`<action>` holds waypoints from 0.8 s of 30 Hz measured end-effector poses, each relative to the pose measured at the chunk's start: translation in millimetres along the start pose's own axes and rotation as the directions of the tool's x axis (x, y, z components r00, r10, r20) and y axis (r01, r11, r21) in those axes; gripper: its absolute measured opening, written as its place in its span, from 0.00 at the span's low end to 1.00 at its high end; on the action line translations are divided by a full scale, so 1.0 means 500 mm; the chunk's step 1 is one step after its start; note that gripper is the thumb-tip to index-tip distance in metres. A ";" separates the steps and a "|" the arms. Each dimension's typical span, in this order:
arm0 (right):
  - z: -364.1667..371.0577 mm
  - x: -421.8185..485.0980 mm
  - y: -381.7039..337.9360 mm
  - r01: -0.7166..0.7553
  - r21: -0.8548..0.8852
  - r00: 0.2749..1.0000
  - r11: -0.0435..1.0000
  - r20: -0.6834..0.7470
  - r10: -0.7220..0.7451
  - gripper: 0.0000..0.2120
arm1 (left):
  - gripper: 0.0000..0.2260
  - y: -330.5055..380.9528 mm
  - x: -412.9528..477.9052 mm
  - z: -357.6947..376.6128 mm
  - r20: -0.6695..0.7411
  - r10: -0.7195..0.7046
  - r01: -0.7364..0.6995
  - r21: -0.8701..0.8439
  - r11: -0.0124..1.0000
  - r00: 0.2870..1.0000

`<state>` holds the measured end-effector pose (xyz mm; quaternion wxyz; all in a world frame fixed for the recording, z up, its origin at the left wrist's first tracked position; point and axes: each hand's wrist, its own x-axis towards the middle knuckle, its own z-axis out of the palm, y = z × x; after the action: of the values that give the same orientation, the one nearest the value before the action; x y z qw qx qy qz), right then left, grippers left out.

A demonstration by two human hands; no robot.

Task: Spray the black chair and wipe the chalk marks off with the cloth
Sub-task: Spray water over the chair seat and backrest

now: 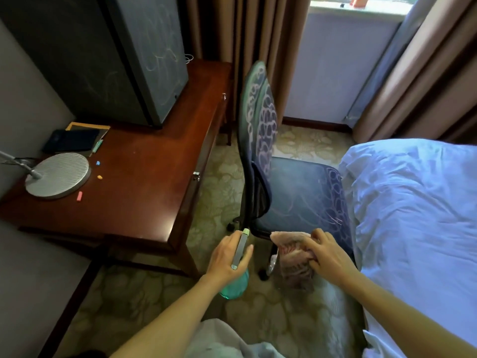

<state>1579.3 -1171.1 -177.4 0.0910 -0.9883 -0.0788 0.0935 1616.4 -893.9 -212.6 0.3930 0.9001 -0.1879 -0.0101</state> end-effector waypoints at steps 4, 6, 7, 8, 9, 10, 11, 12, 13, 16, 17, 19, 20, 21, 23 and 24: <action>0.004 -0.061 0.068 -0.052 0.022 0.998 0.998 -0.038 0.053 0.25 | 0.09 0.059 0.000 0.056 0.032 0.003 -0.003 0.020 1.000 0.999; 0.007 -0.088 0.101 -0.086 0.025 0.996 0.996 -0.033 0.087 0.25 | 0.11 0.089 0.003 0.082 0.041 -0.005 0.004 0.040 0.999 0.999; 0.009 -0.101 0.118 -0.102 0.026 0.994 0.994 -0.036 0.103 0.25 | 0.13 0.100 0.005 0.096 0.045 -0.011 0.008 0.067 0.998 0.999; 0.012 -0.113 0.132 -0.118 0.032 0.992 0.992 -0.042 0.119 0.25 | 0.15 0.109 0.006 0.110 0.046 -0.018 0.013 0.103 0.995 0.999; 0.017 -0.124 0.146 -0.134 0.044 0.990 0.990 -0.047 0.136 0.26 | 0.16 0.116 0.007 0.124 0.051 -0.028 0.021 0.140 0.990 0.998; 0.021 -0.136 0.159 -0.149 0.062 0.987 0.987 -0.049 0.153 0.26 | 0.17 0.124 0.009 0.136 0.061 -0.045 0.034 0.172 0.985 0.997; 0.025 -0.148 0.171 -0.162 0.080 0.985 0.984 -0.052 0.167 0.27 | 0.17 0.130 0.009 0.149 0.074 -0.059 0.043 0.197 0.979 0.996; 0.029 -0.158 0.182 -0.171 0.096 0.982 0.980 -0.057 0.177 0.27 | 0.17 0.137 0.009 0.159 0.089 -0.074 0.053 0.218 0.974 0.993; 0.032 -0.167 0.191 -0.179 0.108 0.980 0.978 -0.061 0.187 0.28 | 0.16 0.143 0.010 0.167 0.109 -0.096 0.069 0.231 0.970 0.989; 0.030 -0.186 0.209 -0.192 0.120 0.977 0.974 -0.071 0.201 0.31 | 0.12 0.159 0.009 0.183 0.172 -0.182 0.137 0.244 0.960 0.968; 0.028 -0.190 0.213 -0.195 0.117 0.976 0.974 -0.077 0.204 0.32 | 0.11 0.159 0.010 0.190 0.188 -0.193 0.145 0.245 0.959 0.963; 0.019 -0.196 0.216 -0.210 0.110 0.972 0.971 -0.079 0.219 0.32 | 0.11 0.155 0.014 0.199 0.210 -0.205 0.150 0.251 0.956 0.956; 0.016 -0.198 0.217 -0.220 0.104 0.970 0.970 -0.081 0.229 0.32 | 0.10 0.153 0.016 0.203 0.213 -0.208 0.152 0.249 0.956 0.955; 0.015 -0.198 0.221 -0.227 0.098 0.968 0.969 -0.087 0.235 0.32 | 0.09 0.150 0.022 0.206 0.215 -0.202 0.146 0.251 0.957 0.955; 0.014 -0.199 0.228 -0.236 0.095 0.964 0.967 -0.104 0.246 0.32 | 0.08 0.141 0.035 0.214 0.227 -0.149 0.087 0.260 0.962 0.962; 0.015 -0.198 0.233 -0.241 0.099 0.962 0.965 -0.108 0.251 0.32 | 0.08 0.139 0.043 0.218 0.238 -0.123 0.059 0.259 0.964 0.964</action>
<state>1497.9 -1300.0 -190.2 0.1249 -0.9895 0.0544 0.0479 1595.1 -1021.2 -235.6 0.2490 0.9414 -0.1940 -0.1187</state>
